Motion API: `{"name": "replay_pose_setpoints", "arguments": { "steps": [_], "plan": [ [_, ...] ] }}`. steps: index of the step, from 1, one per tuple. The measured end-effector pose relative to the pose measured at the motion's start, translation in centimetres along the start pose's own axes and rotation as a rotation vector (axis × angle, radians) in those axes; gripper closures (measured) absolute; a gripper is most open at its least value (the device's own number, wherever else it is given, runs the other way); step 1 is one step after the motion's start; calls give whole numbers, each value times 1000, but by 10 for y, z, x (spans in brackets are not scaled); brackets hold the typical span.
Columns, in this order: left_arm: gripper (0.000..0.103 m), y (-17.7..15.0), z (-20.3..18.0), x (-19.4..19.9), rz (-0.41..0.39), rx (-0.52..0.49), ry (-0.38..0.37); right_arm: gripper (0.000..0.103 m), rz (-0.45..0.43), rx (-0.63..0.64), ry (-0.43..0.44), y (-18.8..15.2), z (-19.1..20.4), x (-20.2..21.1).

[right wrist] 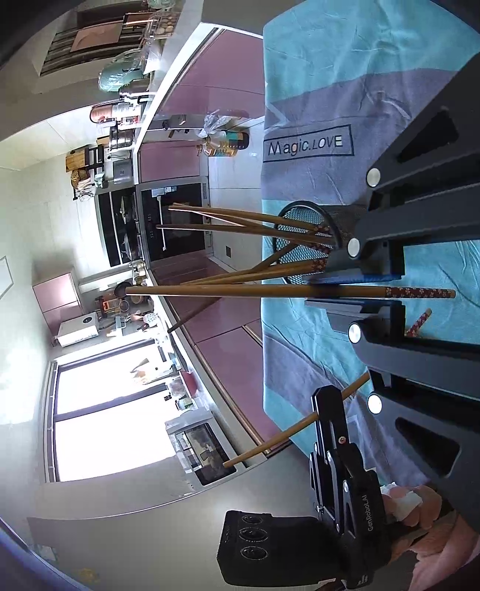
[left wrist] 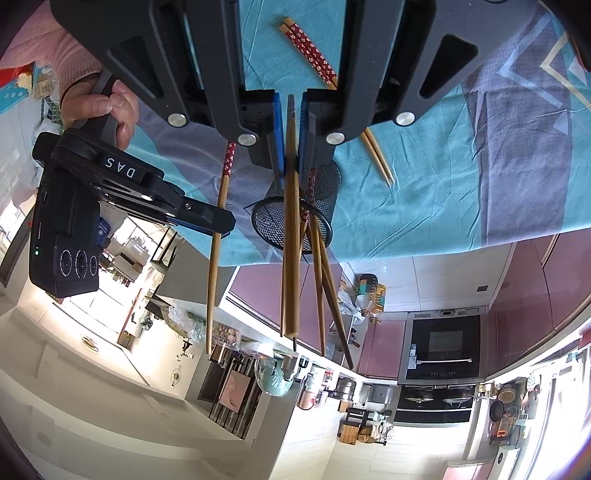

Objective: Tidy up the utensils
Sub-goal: 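Lower both held chopsticks into the black mesh cup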

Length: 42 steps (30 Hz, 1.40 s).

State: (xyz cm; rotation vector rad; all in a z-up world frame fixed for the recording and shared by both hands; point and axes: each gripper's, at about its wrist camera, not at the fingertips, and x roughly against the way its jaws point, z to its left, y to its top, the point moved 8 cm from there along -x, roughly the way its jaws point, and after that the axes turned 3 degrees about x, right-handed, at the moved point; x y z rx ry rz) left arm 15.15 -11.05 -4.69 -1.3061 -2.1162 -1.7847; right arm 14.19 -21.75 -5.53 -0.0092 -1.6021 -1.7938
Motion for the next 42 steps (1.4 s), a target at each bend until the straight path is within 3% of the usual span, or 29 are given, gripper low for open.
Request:
{"name": "replay_pose_setpoints", "arguments": {
  "steps": [20,42],
  "plan": [
    [96,31,-12,0,-44,-29,-21,97,-67,3,-13,36,-5,-2],
    [96,88,-35,15,-147,-53,-43,97,-115,23,-26,69,-10,-6]
  ]
}}
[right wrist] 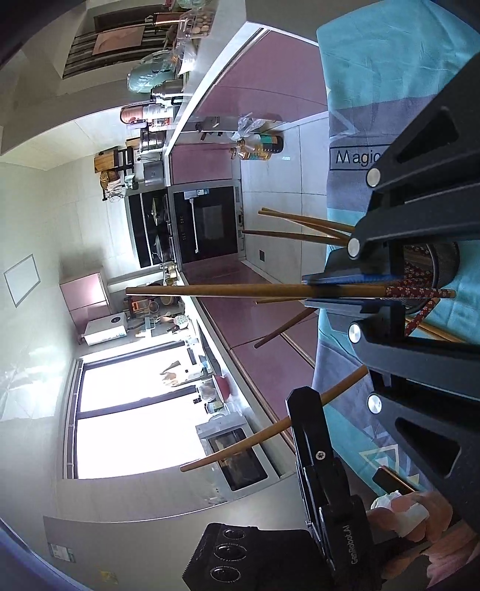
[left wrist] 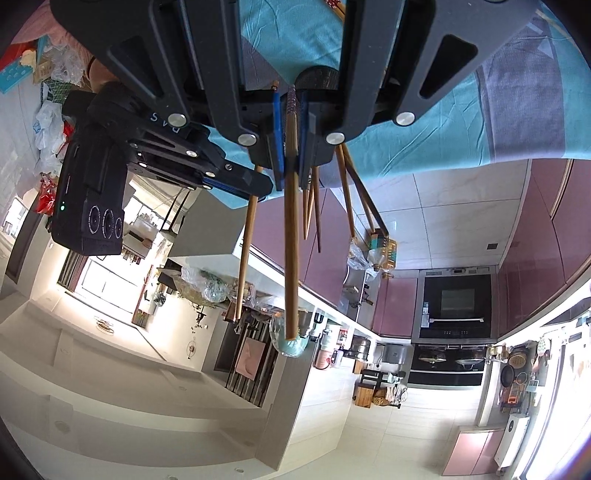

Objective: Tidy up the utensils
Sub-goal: 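Lower both held chopsticks into the black mesh cup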

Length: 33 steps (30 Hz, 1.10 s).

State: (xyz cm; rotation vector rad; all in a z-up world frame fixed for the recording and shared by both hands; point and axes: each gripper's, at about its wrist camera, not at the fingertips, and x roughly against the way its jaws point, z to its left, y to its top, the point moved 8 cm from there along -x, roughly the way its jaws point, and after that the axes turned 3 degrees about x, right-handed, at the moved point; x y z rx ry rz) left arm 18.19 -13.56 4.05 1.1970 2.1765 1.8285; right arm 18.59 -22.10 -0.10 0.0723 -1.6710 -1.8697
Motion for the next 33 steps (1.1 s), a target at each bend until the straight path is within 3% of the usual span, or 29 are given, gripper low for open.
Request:
{"name": "replay_pose_setpoints", "arguments": {
  "steps": [12,33],
  "plan": [
    [96,3,0,-8,-14,-11,36,97,-8,3,-39,6,-5,-18],
    [96,-11,0,-41,94,-47,76,97,44,-5,-77,-9,-13,-45]
  ]
}}
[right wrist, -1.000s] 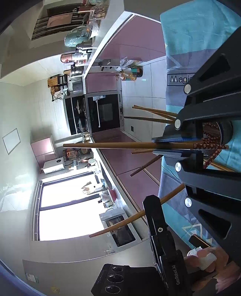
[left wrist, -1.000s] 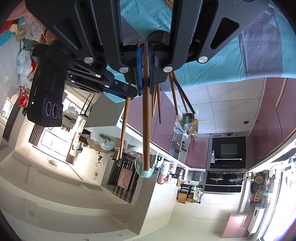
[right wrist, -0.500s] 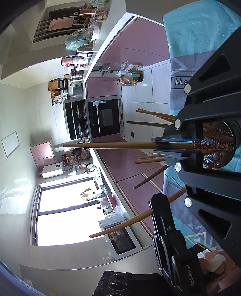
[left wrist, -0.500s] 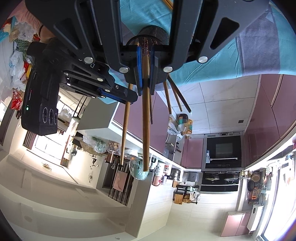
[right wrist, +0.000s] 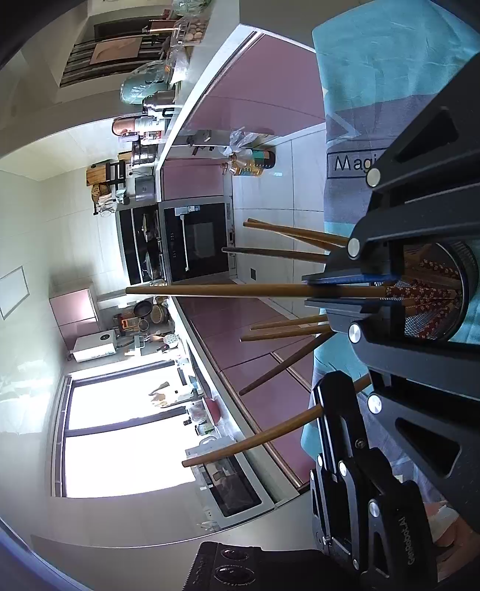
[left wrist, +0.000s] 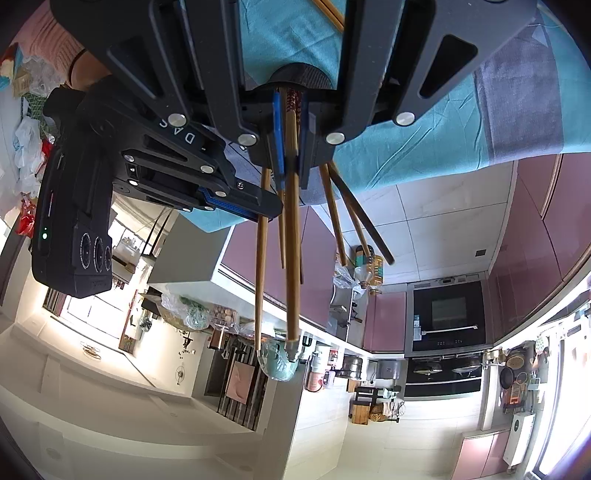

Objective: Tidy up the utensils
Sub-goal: 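Lower both held chopsticks into the black mesh cup, then open the left gripper to release its chopstick while the right releases too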

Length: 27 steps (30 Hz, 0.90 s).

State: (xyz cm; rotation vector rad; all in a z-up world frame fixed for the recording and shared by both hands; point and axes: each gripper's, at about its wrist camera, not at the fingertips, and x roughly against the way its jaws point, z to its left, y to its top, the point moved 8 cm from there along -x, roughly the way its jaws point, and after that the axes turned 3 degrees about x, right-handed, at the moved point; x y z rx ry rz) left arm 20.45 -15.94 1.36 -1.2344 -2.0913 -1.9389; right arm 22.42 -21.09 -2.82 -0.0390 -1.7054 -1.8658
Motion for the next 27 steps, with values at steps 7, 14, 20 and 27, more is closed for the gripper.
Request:
{"name": "replay_pose_setpoints", "arguments": {
  "steps": [7,14,20,27],
  "plan": [
    [96,-4,0,-5,26,2,-5,97,22,-8,-8,-10,-3,-6],
    [96,-8,4,-14,56,-1,-9,97,49,-10,-9,-22,-9,-11],
    [96,-10,4,-26,82,-3,-6,97,81,-5,-8,-29,-8,-17],
    [95,-12,10,-44,107,7,8,97,122,-10,-9,-40,-11,-27]
  ]
}}
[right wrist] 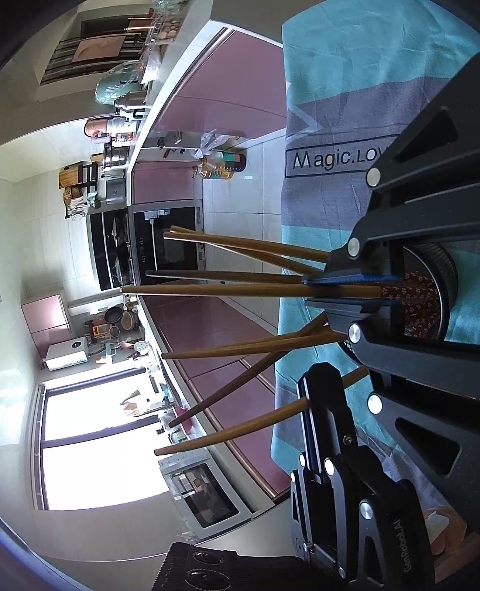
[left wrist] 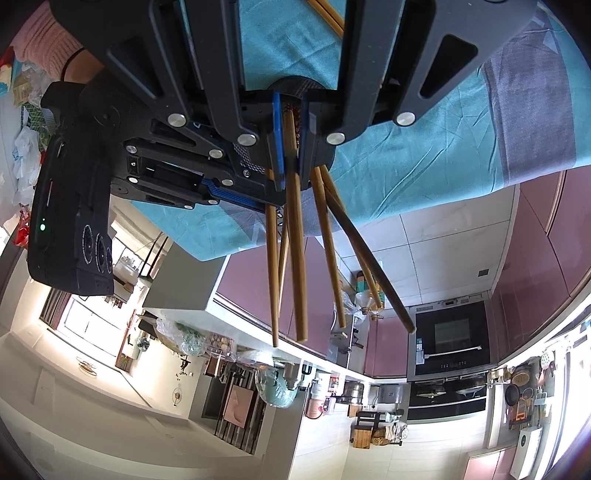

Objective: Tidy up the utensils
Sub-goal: 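Open the left gripper to release its chopstick while the right releases too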

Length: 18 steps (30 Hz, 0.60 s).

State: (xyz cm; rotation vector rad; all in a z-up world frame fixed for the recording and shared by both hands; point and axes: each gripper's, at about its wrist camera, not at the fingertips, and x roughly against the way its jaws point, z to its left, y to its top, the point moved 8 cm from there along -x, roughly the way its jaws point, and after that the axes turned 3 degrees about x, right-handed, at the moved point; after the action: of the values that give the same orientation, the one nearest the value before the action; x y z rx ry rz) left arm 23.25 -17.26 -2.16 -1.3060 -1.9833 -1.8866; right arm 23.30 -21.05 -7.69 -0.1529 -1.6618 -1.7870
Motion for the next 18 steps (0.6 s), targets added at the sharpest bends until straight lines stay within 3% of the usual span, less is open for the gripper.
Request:
{"name": "replay_pose_setpoints", "arguments": {
  "steps": [8,11,18],
  "plan": [
    [94,1,8,-20,24,24,10,96,11,-26,1,-3,-6,-4],
    [85,-5,9,-19,19,6,13,96,11,-36,1,-4,-9,-3],
    [77,-11,13,-12,-3,5,11,95,4,-39,11,-7,-8,2]
  ]
}}
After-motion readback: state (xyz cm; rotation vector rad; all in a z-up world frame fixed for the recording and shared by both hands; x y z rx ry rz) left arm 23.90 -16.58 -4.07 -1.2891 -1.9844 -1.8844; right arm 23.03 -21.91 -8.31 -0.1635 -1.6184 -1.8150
